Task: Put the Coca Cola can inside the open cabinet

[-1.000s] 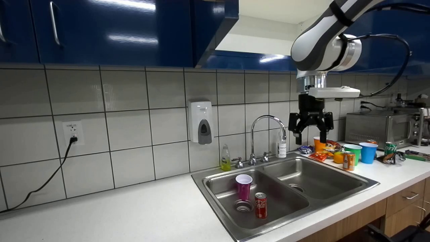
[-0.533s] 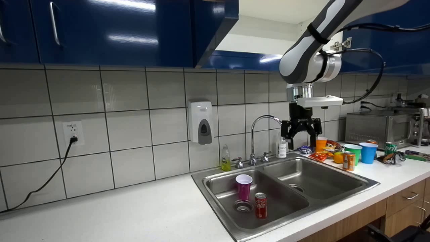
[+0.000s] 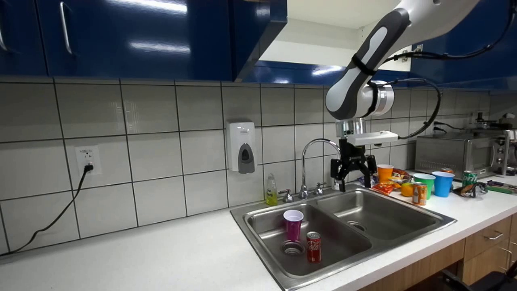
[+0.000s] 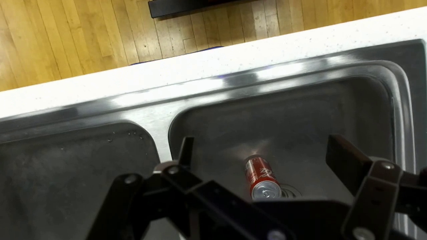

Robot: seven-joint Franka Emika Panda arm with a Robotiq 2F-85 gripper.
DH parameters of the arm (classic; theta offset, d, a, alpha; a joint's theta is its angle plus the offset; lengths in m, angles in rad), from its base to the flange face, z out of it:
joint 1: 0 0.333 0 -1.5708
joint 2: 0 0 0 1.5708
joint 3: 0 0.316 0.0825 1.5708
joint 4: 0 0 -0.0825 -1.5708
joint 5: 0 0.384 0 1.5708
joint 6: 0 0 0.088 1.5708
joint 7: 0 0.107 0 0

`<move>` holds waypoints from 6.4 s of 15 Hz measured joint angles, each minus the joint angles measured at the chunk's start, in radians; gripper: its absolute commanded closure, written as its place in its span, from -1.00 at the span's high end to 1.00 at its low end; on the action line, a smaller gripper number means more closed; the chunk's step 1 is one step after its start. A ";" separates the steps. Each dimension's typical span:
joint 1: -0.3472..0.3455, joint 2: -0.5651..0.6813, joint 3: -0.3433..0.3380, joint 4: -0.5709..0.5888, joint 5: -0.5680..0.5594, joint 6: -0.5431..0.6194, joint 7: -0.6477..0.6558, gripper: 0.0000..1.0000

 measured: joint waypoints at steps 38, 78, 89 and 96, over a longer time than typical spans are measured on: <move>0.062 0.616 0.001 0.216 -0.043 0.374 0.010 1.00; 0.119 0.810 -0.040 0.282 -0.027 0.718 0.071 1.00; 0.167 0.845 -0.075 0.285 0.011 0.805 0.097 1.00; 0.199 0.870 -0.099 0.298 0.028 0.838 0.099 1.00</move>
